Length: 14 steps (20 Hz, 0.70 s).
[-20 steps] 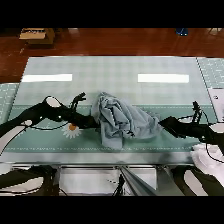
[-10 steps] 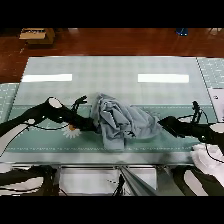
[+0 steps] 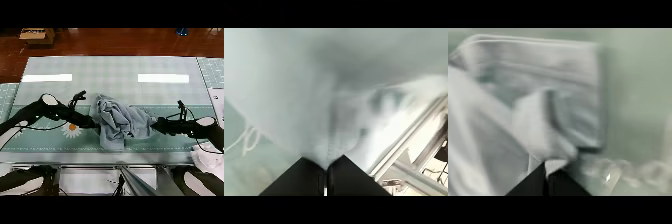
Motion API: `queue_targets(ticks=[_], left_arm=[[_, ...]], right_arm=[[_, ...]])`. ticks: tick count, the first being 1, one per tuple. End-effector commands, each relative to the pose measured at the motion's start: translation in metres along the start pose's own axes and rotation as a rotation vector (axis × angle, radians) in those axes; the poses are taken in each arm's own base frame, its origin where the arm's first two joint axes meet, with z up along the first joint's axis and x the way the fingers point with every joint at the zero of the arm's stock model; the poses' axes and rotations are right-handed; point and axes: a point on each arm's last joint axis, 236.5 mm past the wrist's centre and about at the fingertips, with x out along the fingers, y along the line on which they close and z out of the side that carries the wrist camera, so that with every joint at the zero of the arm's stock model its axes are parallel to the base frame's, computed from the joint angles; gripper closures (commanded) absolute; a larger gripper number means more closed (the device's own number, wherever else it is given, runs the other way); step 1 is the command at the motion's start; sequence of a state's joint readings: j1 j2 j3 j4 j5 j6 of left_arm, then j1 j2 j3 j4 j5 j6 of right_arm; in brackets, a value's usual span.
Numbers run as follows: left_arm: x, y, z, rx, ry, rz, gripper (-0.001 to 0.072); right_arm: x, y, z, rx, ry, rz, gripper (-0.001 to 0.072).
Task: Fold the shirts.
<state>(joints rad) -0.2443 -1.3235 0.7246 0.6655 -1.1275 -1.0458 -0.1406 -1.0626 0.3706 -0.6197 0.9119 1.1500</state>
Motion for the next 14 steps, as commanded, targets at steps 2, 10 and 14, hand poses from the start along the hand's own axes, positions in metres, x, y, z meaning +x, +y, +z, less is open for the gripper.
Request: queue_targets(ticks=[2, 10, 14], left_arm=[[-0.09, -0.053, 0.054, 0.181, -0.262, 0.006, 0.0688], [-0.399, -0.171, 0.062, 0.422, -1.058, 0.314, 0.0688], [-0.455, -0.235, 0.028, 0.531, -1.235, 0.418, 0.0688]], right_arm=[[-0.051, 0.074, 0.023, -0.325, 0.002, 0.07, 0.0678], [-0.365, 0.194, 0.1, -0.626, -0.899, -0.283, 0.068], [-0.431, 0.242, 0.076, -0.665, -1.088, -0.273, 0.0679]])
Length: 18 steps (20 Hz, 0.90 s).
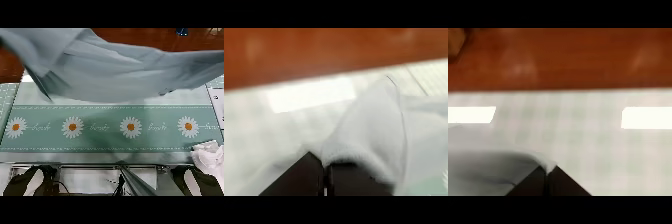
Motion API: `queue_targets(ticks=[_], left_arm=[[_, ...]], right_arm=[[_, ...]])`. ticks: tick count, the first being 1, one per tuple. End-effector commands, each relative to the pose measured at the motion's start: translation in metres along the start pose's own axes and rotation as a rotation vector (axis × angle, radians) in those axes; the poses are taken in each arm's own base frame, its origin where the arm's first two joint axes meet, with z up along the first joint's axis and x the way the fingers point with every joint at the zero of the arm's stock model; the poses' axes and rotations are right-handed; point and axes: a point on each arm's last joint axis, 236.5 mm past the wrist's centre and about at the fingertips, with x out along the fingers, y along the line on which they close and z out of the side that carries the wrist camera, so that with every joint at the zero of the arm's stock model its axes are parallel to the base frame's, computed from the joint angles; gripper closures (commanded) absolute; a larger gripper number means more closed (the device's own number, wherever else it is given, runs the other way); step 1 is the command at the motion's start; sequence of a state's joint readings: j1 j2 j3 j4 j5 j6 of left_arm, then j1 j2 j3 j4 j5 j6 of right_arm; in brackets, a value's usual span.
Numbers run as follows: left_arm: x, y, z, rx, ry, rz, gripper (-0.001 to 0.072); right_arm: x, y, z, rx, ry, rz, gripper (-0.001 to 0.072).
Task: Fold the shirts.
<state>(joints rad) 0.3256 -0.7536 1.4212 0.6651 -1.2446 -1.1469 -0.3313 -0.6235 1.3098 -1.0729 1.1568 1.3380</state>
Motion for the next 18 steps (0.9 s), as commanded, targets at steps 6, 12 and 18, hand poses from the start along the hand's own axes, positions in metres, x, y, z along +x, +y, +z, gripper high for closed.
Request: queue_targets(ticks=[6, 12, 18], left_arm=[[-0.097, -0.072, 0.087, 0.188, -0.247, 0.129, 0.0688], [-0.111, -0.106, 0.065, 0.147, -0.189, 0.076, 0.0687], [-0.078, -0.073, 0.02, 0.01, -0.018, 0.054, 0.0688]], right_arm=[[-0.136, 0.026, 0.131, -0.074, -0.465, -0.139, 0.068], [-0.189, 0.033, 0.175, -0.12, -0.646, -0.198, 0.0681], [-0.055, -0.007, 0.142, -0.016, -0.273, -0.115, 0.0681]])
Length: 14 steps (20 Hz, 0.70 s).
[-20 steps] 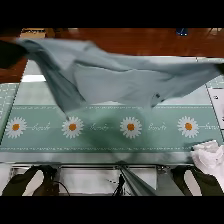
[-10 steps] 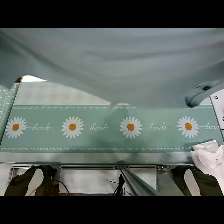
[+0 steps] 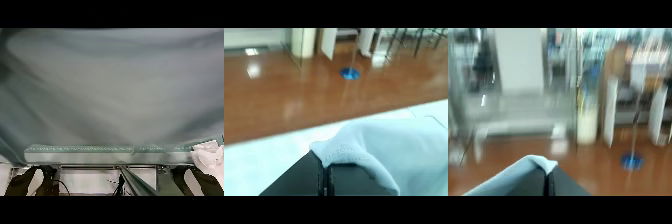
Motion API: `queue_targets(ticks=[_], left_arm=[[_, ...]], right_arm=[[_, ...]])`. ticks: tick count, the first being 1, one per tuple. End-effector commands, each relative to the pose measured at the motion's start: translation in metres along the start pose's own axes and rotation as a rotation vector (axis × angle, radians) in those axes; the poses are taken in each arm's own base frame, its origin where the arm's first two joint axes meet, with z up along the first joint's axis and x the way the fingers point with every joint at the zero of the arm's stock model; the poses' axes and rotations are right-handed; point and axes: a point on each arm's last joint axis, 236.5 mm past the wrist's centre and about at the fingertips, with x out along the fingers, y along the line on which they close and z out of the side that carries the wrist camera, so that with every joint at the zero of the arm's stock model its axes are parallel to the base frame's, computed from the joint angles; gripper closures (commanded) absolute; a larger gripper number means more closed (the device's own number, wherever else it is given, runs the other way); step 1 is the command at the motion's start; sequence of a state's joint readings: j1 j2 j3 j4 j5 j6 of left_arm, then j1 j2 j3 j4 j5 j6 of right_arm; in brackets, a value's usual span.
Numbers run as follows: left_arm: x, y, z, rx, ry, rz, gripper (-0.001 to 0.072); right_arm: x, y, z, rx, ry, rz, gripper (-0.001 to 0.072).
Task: Fold the shirts.
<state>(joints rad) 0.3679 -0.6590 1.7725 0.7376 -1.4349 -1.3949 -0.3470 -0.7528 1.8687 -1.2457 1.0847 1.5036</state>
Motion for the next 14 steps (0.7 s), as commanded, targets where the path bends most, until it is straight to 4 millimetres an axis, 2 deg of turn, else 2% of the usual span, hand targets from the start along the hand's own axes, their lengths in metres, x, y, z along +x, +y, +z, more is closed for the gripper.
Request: queue_targets(ticks=[1, 2, 4, 5, 7, 9, 11, 14], left_arm=[[0.029, 0.029, -0.049, -0.139, 0.147, -0.01, 0.0687], [0.043, 0.044, -0.074, -0.206, 0.206, -0.012, 0.0687], [0.074, 0.067, -0.134, -0.352, 0.327, -0.05, 0.0687], [0.087, 0.078, -0.163, -0.418, 0.368, -0.057, 0.0687], [0.109, 0.102, -0.223, -0.539, 0.432, -0.034, 0.0687], [0.124, 0.123, -0.277, -0.629, 0.484, 0.004, 0.0687], [0.135, 0.141, -0.317, -0.681, 0.518, 0.042, 0.0686], [0.15, 0.168, -0.346, -0.716, 0.535, 0.096, 0.0686]], right_arm=[[0.074, -0.01, -0.068, 0.058, 0.247, 0.056, 0.0681], [0.103, -0.018, -0.092, 0.086, 0.312, 0.061, 0.0681], [0.154, -0.025, -0.146, 0.127, 0.448, 0.082, 0.0681], [0.178, -0.02, -0.18, 0.143, 0.529, 0.109, 0.0681], [0.218, 0.003, -0.248, 0.155, 0.68, 0.168, 0.068], [0.248, 0.023, -0.316, 0.132, 0.806, 0.196, 0.068], [0.267, 0.036, -0.377, 0.085, 0.911, 0.198, 0.068], [0.283, 0.046, -0.444, 0.053, 1.008, 0.191, 0.0679]])
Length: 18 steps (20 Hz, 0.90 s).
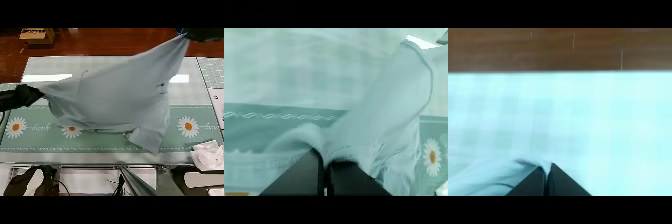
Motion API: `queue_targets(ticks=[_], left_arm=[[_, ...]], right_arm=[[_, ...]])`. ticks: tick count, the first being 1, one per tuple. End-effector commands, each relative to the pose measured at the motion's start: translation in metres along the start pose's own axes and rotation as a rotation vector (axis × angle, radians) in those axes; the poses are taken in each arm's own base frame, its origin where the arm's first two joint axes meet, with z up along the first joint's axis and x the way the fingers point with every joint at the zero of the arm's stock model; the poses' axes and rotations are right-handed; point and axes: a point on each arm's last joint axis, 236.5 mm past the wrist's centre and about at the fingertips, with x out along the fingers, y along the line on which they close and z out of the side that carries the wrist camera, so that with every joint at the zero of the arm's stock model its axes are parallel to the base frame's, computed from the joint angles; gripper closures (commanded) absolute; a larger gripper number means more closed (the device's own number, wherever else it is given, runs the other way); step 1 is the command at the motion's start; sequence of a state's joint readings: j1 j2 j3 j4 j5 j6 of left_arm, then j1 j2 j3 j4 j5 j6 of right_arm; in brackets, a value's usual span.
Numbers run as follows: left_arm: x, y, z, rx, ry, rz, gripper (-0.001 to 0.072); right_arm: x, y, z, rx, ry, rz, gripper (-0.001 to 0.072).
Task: Fold the shirts.
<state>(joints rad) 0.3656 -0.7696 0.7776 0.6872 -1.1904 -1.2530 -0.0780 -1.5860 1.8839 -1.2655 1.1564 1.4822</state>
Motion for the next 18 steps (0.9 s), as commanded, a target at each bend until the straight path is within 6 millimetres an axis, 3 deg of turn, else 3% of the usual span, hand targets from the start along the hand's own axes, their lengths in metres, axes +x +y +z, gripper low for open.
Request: queue_targets(ticks=[1, 4, 7, 8, 10, 11, 12, 13, 16, 17, 18], left_arm=[[0.034, 0.05, 0.0, -0.081, -0.012, 0.059, 0.0686], [0.051, 0.079, 0.021, -0.137, -0.083, 0.108, 0.0686], [0.071, 0.096, 0.036, -0.137, -0.138, 0.147, 0.0686], [0.079, 0.1, 0.038, -0.129, -0.146, 0.158, 0.0686], [0.096, 0.106, 0.035, -0.125, -0.138, 0.179, 0.0686], [0.104, 0.106, 0.03, -0.122, -0.118, 0.18, 0.0685], [0.109, 0.107, 0.025, -0.109, -0.097, 0.181, 0.0683], [0.111, 0.109, 0.024, -0.085, -0.089, 0.183, 0.0636], [0.097, 0.117, 0.036, -0.04, -0.103, 0.192, 0.0265], [0.086, 0.122, 0.043, -0.044, -0.101, 0.194, 0.0193], [0.074, 0.129, 0.048, -0.04, -0.091, 0.201, 0.0174]], right_arm=[[0.082, -0.002, -0.038, -0.022, 0.125, -0.022, 0.0679], [0.107, -0.01, -0.041, 0.027, 0.119, -0.033, 0.0678], [0.111, -0.013, -0.039, 0.029, 0.108, -0.039, 0.0675], [0.111, -0.009, -0.042, 0.037, 0.118, -0.026, 0.064], [0.105, 0.0, -0.054, 0.051, 0.176, 0.008, 0.0399], [0.099, 0.001, -0.063, 0.022, 0.216, 0.007, 0.0347], [0.09, -0.001, -0.071, -0.031, 0.257, 0.0, 0.0346], [0.079, -0.008, -0.078, -0.085, 0.297, -0.03, 0.0346], [0.027, -0.063, -0.093, -0.251, 0.429, -0.263, 0.0339], [0.008, -0.08, -0.096, -0.249, 0.464, -0.316, 0.0277], [-0.002, -0.089, -0.099, -0.19, 0.468, -0.317, 0.0273]])
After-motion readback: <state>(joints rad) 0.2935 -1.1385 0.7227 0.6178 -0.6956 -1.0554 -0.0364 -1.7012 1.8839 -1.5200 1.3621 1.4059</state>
